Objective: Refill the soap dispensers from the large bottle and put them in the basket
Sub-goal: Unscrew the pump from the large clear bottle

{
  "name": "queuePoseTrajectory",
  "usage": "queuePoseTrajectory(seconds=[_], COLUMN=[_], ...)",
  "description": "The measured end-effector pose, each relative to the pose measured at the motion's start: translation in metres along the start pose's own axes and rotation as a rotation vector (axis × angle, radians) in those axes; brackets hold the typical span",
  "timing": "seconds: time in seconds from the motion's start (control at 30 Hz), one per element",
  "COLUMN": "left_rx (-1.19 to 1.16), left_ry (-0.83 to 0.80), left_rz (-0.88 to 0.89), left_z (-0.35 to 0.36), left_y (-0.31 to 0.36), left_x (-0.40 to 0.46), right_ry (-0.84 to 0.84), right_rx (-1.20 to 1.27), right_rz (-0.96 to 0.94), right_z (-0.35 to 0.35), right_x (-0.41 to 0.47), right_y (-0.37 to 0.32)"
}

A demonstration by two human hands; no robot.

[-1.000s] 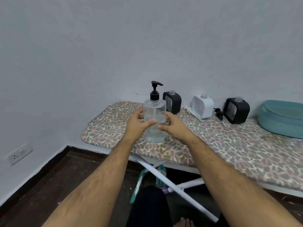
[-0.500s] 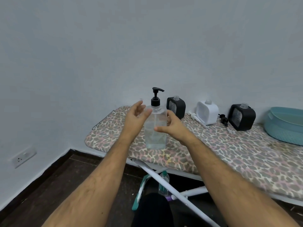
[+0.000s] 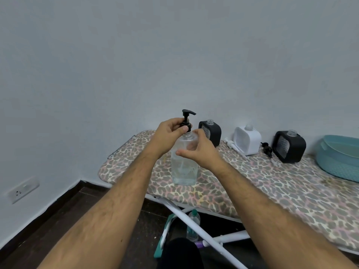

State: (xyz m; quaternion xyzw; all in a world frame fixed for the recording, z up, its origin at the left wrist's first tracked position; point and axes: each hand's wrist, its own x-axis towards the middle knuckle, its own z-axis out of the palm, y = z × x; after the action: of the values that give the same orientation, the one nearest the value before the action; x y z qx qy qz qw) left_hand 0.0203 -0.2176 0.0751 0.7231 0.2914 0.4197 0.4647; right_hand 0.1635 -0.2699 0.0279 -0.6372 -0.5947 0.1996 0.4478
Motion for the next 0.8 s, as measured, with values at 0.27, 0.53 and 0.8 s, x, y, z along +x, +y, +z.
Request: queuePoseTrajectory(seconds=[0.27,0.53,0.8], left_rx=[0.187,0.229,0.009], left_ry=[0.320,0.232,0.131], left_rz=[0.001,-0.033,-0.082], left_z=[0.022,0.022,-0.005], left_y=[0.002,0.012,0.011], left_x=[-0.005,-0.003,-0.017], right_ry=[0.152,0.123,0.039], right_rx=[-0.177,-0.174,-0.080], right_rz=[-0.011,-0.032,-0.022], right_z=[0.011,0.012,0.004], right_x=[-0.006,-0.013,-0.008], right_y=[-0.005,-0.005,-0.002])
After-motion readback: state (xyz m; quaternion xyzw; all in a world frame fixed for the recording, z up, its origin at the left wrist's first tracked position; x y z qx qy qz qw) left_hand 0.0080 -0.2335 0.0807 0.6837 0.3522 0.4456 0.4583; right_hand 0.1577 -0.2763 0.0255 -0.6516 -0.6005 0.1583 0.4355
